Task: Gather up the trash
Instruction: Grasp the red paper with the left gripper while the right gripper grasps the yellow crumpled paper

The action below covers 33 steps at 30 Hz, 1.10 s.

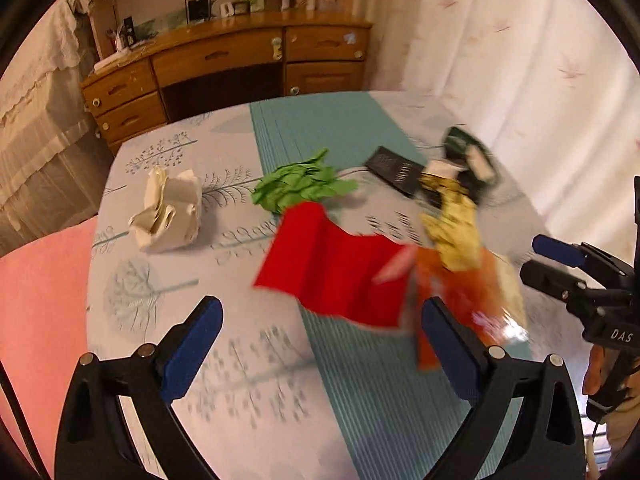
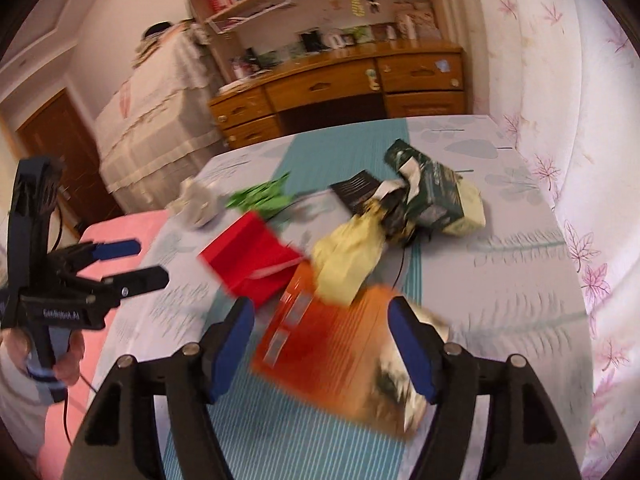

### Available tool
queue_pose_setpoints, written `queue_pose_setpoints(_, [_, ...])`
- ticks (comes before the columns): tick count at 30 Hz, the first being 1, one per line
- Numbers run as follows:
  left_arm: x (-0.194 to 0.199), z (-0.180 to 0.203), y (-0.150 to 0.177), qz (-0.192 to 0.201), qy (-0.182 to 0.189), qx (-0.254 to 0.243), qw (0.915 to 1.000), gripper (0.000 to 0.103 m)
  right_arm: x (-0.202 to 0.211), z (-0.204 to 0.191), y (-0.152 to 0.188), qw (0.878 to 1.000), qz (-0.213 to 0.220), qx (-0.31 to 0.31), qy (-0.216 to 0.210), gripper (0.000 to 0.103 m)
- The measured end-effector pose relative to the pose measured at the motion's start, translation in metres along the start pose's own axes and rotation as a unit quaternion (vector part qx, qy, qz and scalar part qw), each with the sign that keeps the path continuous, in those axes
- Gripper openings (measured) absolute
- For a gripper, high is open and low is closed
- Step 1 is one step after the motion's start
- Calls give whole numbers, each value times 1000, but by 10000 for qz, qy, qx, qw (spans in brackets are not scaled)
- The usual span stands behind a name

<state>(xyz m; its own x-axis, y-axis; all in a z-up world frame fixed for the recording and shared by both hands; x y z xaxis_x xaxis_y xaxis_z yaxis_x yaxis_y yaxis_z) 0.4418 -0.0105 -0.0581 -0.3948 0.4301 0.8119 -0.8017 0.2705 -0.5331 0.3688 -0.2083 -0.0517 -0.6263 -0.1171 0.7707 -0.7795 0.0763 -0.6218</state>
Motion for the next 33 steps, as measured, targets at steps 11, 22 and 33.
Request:
queue_pose_setpoints(11, [-74,-25,-20,-562,15,159,9983,98,-77,5,-11,9982,-526,-249,122,70])
queue_pose_setpoints(22, [-96,-10,-4,-743,125,121,9971,17,-69,1,-6,9997,-221,-81,53,45])
queue_pose_setpoints(33, [-7,37,12,-52,109,-220,9997,13,22,-11,-6,9985,464,-108,-281,41])
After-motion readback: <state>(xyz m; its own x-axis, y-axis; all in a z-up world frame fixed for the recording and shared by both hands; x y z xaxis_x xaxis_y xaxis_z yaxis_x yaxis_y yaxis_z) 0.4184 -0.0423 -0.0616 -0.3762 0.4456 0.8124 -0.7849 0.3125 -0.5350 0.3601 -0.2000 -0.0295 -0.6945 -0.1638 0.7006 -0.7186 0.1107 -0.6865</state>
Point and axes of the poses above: each gripper's, at about its wrist camera, not at the fingertips, and x roughly against the way its jaws point, z to its right, y to its underside, the point moved 8 cm from there along -x, roughly the way its jaws point, and after that the axes turned 11 degrees about y, right-handed, at the moved point
